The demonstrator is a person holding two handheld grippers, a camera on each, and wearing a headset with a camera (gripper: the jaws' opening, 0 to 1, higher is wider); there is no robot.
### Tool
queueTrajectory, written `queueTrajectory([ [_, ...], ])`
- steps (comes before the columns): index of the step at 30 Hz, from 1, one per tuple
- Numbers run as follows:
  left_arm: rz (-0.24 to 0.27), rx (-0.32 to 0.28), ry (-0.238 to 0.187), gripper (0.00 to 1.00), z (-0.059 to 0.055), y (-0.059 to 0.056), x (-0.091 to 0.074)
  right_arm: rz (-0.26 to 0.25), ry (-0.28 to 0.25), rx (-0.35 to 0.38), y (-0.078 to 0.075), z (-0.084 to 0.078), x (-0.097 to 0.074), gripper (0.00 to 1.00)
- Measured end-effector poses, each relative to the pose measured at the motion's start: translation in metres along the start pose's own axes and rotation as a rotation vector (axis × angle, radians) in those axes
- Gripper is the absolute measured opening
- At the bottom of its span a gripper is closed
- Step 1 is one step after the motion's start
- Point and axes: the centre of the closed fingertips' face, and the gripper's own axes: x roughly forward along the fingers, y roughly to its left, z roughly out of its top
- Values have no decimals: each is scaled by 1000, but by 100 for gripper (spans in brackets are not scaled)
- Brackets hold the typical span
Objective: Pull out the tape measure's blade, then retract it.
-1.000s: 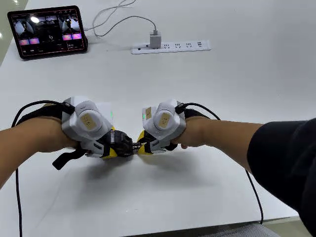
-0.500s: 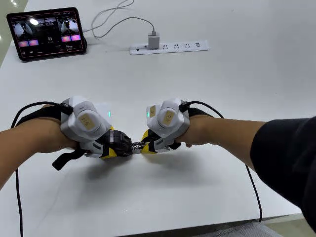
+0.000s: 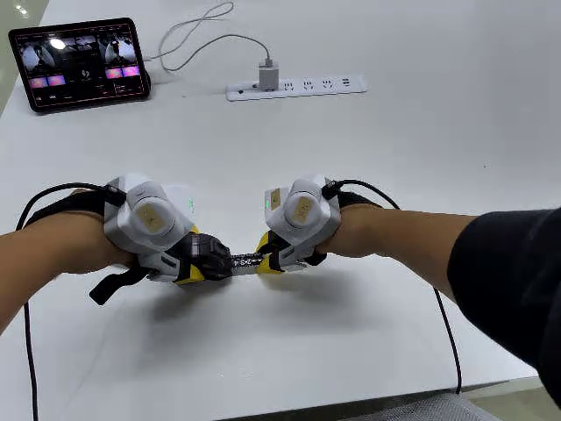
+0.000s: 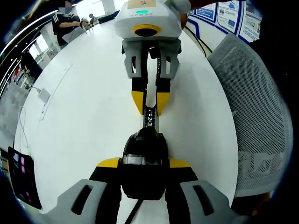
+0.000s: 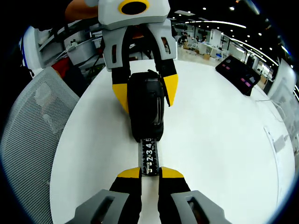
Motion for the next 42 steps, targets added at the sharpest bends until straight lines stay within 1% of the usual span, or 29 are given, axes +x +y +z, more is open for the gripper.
queueTrajectory([
  [15,-2,-4,1,31,1,-1,0,-7,8,20,-1,-10,-6,8],
  [28,-1,-7,1,31,1,0,0,-13,6,39,-2,-16,-12,8],
  [42,1,-7,0,31,1,0,0,-12,13,35,-1,-20,-15,8],
])
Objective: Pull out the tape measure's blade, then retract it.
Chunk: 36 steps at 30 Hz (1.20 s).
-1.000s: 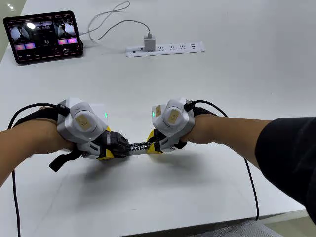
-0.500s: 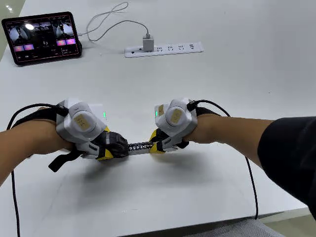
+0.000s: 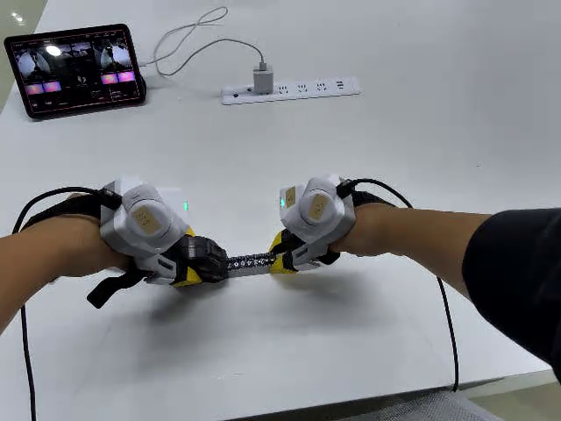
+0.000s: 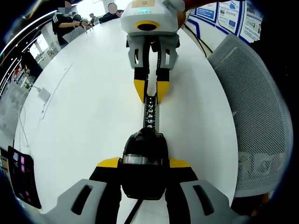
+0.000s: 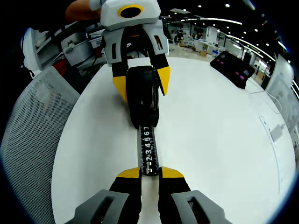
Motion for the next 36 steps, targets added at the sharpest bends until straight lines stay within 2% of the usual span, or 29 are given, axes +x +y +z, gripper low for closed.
queueTrajectory([
  [36,5,-6,-4,31,0,0,0,-6,18,11,-3,-15,-12,9],
])
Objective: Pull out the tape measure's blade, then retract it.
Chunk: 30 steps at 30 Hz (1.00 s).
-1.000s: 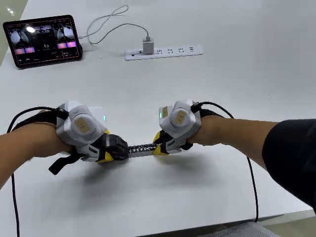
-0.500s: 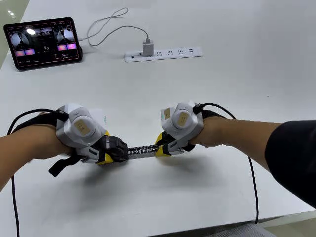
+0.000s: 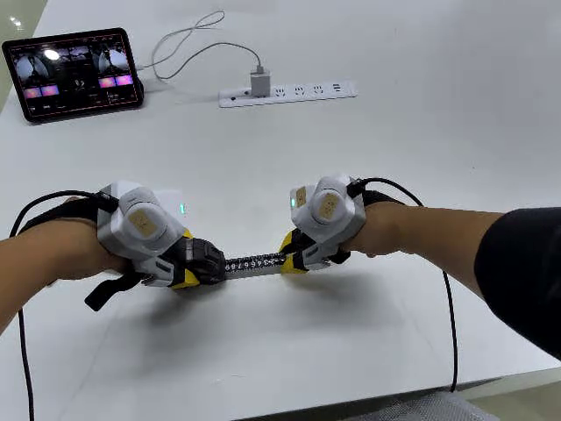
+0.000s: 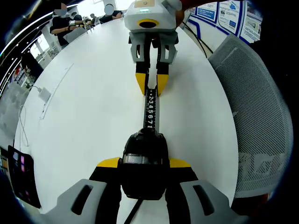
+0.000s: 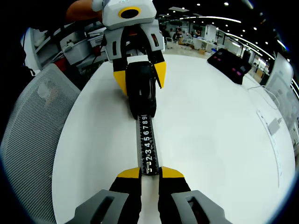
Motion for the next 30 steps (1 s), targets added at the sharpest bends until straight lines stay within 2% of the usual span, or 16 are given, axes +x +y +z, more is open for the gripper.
queueTrajectory([
  [30,2,-6,-2,31,0,0,0,-2,5,10,-1,-11,-8,8],
])
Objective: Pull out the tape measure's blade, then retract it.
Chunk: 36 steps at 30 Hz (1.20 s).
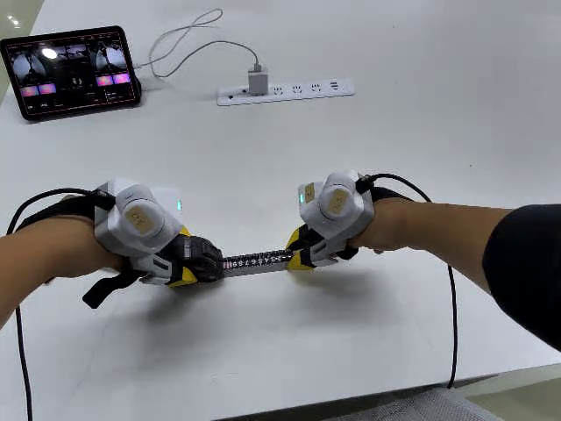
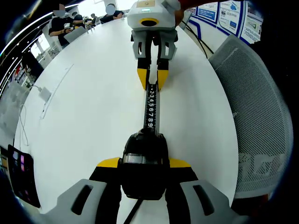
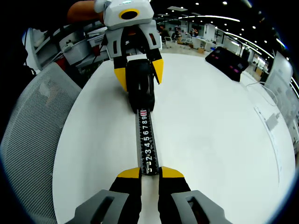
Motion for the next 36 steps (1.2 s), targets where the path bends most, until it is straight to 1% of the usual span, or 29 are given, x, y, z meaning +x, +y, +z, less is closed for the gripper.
queueTrajectory([
  [12,2,1,0,31,-1,1,0,-7,-2,4,-1,-6,-3,8],
  [24,5,-1,0,31,0,0,0,-5,9,4,-2,-11,-7,8],
  [36,6,-4,-3,31,0,-1,-1,-7,10,4,-3,-12,-8,8],
])
